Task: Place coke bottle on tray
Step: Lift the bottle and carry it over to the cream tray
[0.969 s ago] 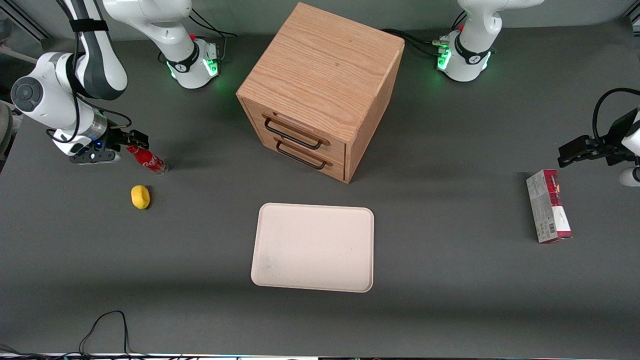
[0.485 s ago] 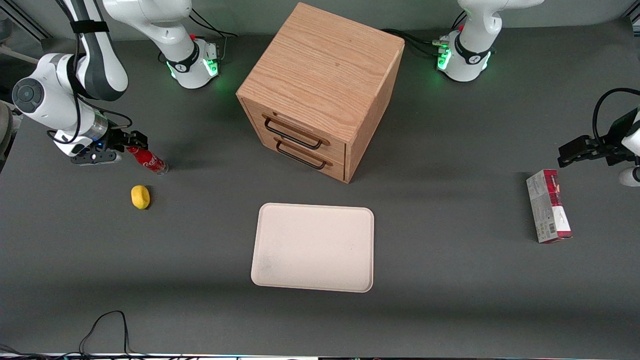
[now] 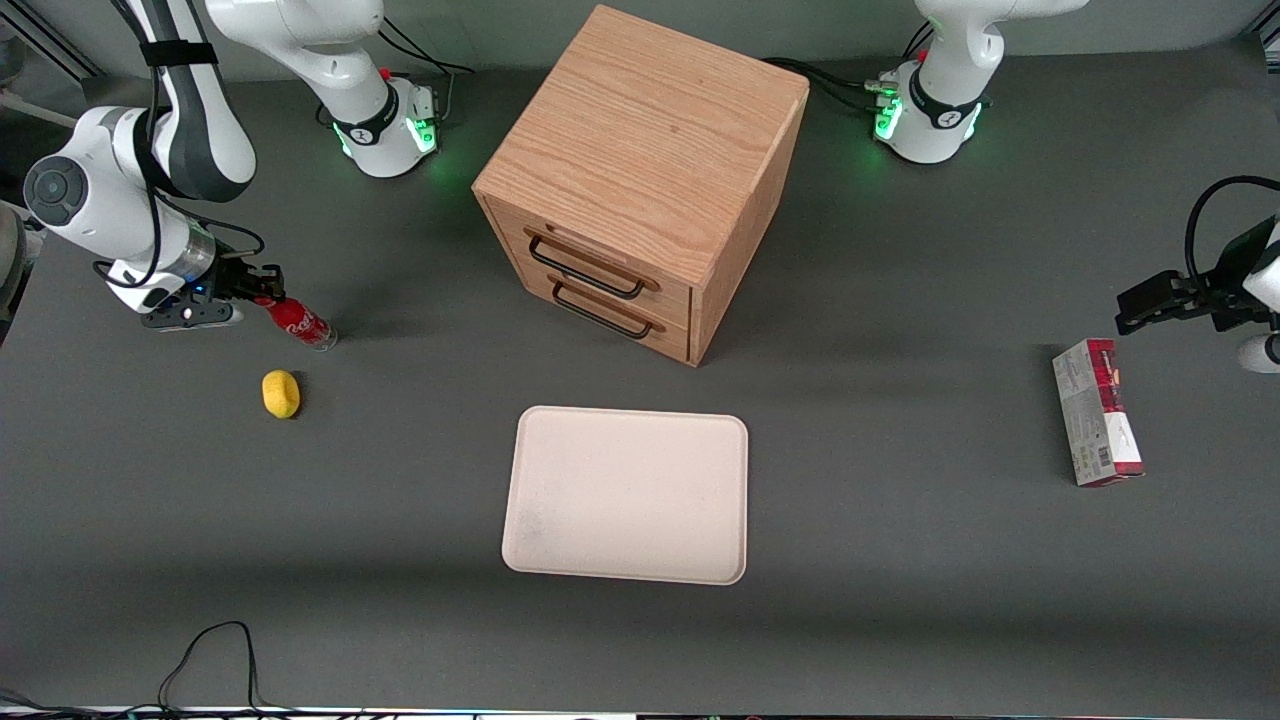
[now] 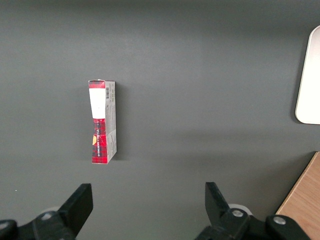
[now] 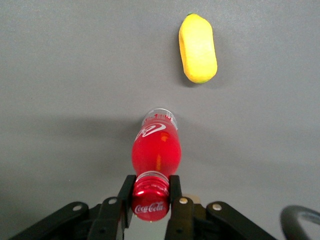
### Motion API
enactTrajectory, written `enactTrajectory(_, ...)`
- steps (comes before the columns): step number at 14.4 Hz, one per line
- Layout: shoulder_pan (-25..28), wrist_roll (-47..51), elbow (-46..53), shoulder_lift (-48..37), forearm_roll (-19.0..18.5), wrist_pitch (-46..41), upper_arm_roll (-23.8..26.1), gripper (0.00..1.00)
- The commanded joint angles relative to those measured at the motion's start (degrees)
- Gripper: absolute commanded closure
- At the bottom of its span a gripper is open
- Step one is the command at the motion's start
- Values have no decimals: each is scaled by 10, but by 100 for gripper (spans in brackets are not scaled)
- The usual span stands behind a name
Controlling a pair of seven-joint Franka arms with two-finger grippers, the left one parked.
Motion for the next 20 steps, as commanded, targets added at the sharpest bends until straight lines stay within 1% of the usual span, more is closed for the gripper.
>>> enactTrajectory(1,3,-6,38,-12,-6,-35,2,100)
enactTrajectory(4,5,-6,152,-5,-5,-169,6,100)
enactTrajectory(6,9,-5,260,23,-4,-267,19,100)
enactTrajectory(7,9,-6,317,42,-4,-312,27,100)
enactTrajectory(9,9,-2,441,92,1,-375,35,100)
enactTrajectory(12,8,2,644,200,4,-499,48,100)
enactTrajectory(13,7,3,684,222,4,-519,55,100)
enactTrajectory(14,7,7,706,235,7,-524,61,100)
enactTrajectory(15,7,28,713,244,19,-524,66,100)
enactTrajectory(16,8,65,721,259,27,-523,72,100)
enactTrajectory(17,11,101,746,287,28,-518,89,100)
enactTrajectory(18,10,136,790,329,28,-519,109,100)
enactTrajectory(20,16,251,887,420,28,-517,162,100)
